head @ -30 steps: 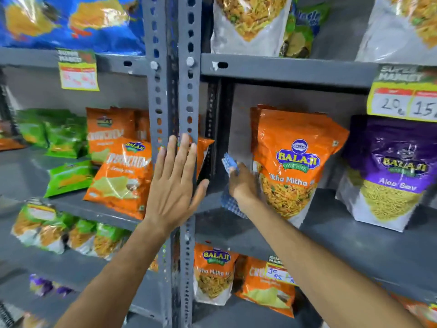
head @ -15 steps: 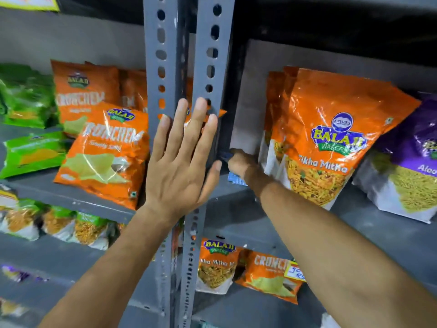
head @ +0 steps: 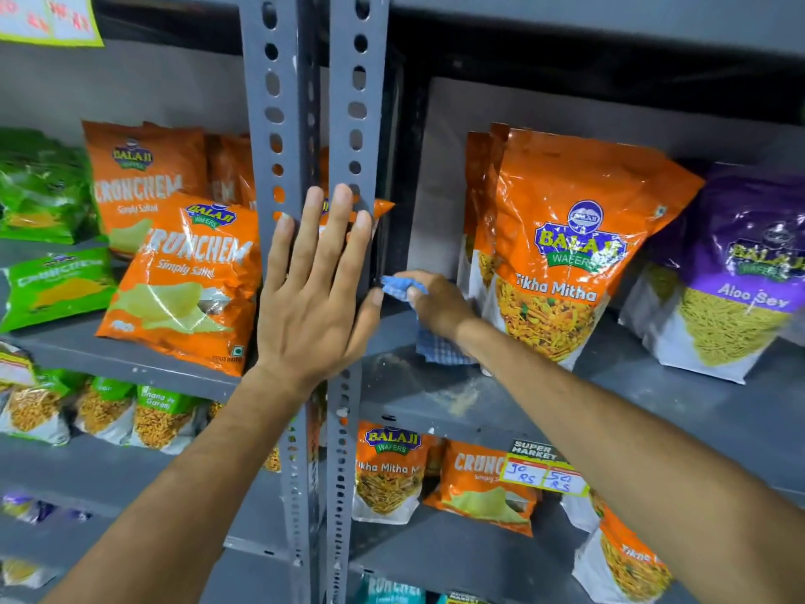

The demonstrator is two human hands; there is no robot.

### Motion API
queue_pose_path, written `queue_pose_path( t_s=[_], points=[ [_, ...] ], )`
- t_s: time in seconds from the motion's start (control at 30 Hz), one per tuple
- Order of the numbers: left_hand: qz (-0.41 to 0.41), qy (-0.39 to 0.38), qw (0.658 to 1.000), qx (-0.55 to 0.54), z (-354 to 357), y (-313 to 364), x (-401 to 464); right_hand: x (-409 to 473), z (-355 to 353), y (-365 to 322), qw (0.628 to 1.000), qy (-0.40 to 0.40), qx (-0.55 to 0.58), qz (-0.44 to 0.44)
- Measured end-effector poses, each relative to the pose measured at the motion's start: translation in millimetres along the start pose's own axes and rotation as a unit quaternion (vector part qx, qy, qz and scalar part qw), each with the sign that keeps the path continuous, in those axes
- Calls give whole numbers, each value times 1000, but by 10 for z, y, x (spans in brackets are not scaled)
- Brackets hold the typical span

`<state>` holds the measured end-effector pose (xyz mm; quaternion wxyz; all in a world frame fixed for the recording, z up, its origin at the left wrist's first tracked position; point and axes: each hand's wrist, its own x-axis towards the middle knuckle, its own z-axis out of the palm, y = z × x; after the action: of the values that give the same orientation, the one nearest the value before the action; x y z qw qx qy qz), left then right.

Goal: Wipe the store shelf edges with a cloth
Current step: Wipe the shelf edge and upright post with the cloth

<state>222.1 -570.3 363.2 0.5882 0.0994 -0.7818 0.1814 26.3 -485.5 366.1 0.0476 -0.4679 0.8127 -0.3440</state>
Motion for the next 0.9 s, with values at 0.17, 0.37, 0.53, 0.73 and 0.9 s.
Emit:
queue_pose_path(
  t_s=[0.17, 0.37, 0.53, 0.73, 0.9],
  points=[
    [1, 1, 1000, 3, 3, -21, -4, 80, 312, -69, 996, -73, -60, -3],
    [-1, -3, 1000, 4, 4, -5, -10, -537, 365, -182, 979, -131, -89, -131],
    [-1, 4, 1000, 4, 12, -8, -6, -375, 234, -121, 998, -10, 38, -40],
    [3, 11, 1000, 3, 50, -22, -26, 604, 226, -18, 985, 53, -50, 157],
    [0, 17, 1000, 7, 63, -21, -18, 659, 374, 2, 972, -10, -199, 124]
  ],
)
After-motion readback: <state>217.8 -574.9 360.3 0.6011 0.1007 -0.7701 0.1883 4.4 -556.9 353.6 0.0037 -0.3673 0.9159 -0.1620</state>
